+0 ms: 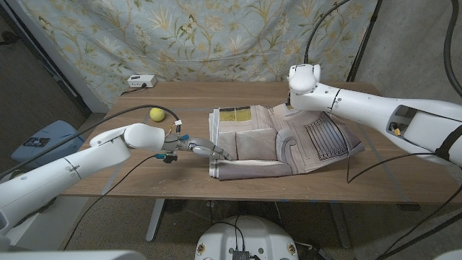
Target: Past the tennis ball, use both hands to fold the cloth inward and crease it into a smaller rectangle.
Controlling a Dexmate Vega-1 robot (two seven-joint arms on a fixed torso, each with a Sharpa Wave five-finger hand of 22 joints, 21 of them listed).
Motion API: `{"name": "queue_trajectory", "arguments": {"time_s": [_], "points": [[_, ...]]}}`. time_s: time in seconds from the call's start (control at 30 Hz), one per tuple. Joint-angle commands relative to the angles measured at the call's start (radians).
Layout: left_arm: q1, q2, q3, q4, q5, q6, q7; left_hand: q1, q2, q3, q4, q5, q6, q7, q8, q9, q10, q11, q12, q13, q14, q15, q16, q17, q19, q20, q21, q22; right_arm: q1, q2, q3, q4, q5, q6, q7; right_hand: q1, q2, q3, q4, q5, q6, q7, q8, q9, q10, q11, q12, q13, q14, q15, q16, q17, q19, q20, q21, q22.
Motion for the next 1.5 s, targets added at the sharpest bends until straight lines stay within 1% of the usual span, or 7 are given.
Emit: {"name": "queue_trajectory", "arguments": {"time_s": [0.03,0.3,0.4,0.53,0.87,1.2,1.5], "points": [[0.000,0.002,0.000,0.003,-0.005,0.003,-0.005,0.000,0.003,0.001,-0.009,0.000,-0.003,-0.005,0.000,0.003,0.000,0.000,-0.003,0.003,-0.002,-0.005,-0.003,0.002,0.002,0.009,0.004,0.005,0.088,0.020,-0.077,-0.014,0.058,-0.036,0.013,0.027,0.014,-0.007,0.001,0.005,0.002,0.010,0.005,0.001,-0.002,-0.001,0.006,0.004,0.016,-0.120,-0.002,0.005,0.005,0.009,0.001,0.002],[-0.001,0.004,0.000,0.004,-0.007,0.002,-0.008,0.001,0.004,0.000,-0.012,0.000,-0.004,-0.004,0.000,0.003,0.000,0.001,-0.002,0.003,-0.002,-0.004,-0.003,0.002,0.002,0.009,0.004,0.004,0.138,0.045,-0.123,-0.014,0.110,-0.059,0.008,0.031,0.016,-0.010,0.001,0.005,-0.001,0.020,0.003,0.000,0.000,0.004,0.006,0.003,0.022,-0.119,-0.006,0.007,0.013,0.010,0.003,0.002],[-0.002,0.003,0.001,0.006,-0.008,0.002,-0.010,0.001,0.004,0.000,-0.013,0.000,-0.003,-0.005,0.000,0.003,0.001,0.001,-0.002,0.003,-0.002,-0.005,-0.003,0.002,0.002,0.009,0.004,0.004,0.148,0.053,-0.118,-0.009,0.145,-0.047,-0.002,0.032,0.018,-0.011,0.002,0.005,-0.002,0.025,0.003,0.000,-0.001,0.006,0.008,0.007,0.025,-0.118,-0.008,0.007,0.016,0.012,0.003,0.002],[-0.005,0.001,0.003,0.008,-0.007,-0.003,-0.014,0.002,0.004,0.001,-0.015,0.000,-0.003,-0.005,0.000,0.003,0.001,0.001,-0.002,0.003,-0.002,-0.005,-0.003,0.002,0.002,0.009,0.004,0.004,0.173,0.078,-0.134,0.010,0.179,-0.043,-0.009,0.036,0.019,-0.012,0.001,0.005,-0.001,0.031,0.003,-0.001,0.000,0.010,0.010,0.010,0.028,-0.118,-0.010,0.009,0.017,0.013,0.003,0.002],[-0.008,-0.002,0.006,0.009,-0.006,-0.004,-0.019,0.005,0.005,0.001,-0.021,0.000,-0.003,-0.006,0.000,0.003,0.000,0.000,-0.002,0.003,-0.002,-0.004,-0.003,0.002,0.002,0.008,0.004,0.004,0.207,0.116,-0.152,0.039,0.256,-0.028,-0.041,0.037,0.021,-0.016,0.003,0.004,0.001,0.044,0.003,0.000,0.006,0.020,0.012,0.010,0.035,-0.115,-0.014,0.010,0.024,0.018,0.004,0.002],[-0.008,-0.005,0.007,0.012,-0.009,-0.002,-0.018,0.007,0.006,0.000,-0.025,0.000,-0.004,-0.005,0.000,0.003,0.000,0.001,-0.002,0.003,-0.002,-0.006,-0.002,0.002,0.002,0.008,0.004,0.004,0.247,0.153,-0.181,0.073,0.308,-0.012,-0.062,0.041,0.022,-0.019,0.002,0.003,-0.002,0.052,0.003,0.002,0.003,0.026,0.012,0.011,0.041,-0.115,-0.020,0.011,0.027,0.018,0.003,0.002],[-0.007,-0.004,0.006,0.013,-0.012,0.000,-0.016,0.008,0.007,-0.001,-0.027,0.000,-0.004,-0.005,0.000,0.003,0.000,0.000,-0.002,0.003,-0.002,-0.005,-0.002,0.003,0.002,0.009,0.004,0.004,0.269,0.172,-0.184,0.083,0.340,-0.004,-0.088,0.043,0.023,-0.022,0.003,0.002,-0.005,0.057,0.002,0.004,0.004,0.030,0.013,0.012,0.049,-0.113,-0.023,0.013,0.033,0.017,0.004,0.002]]}}
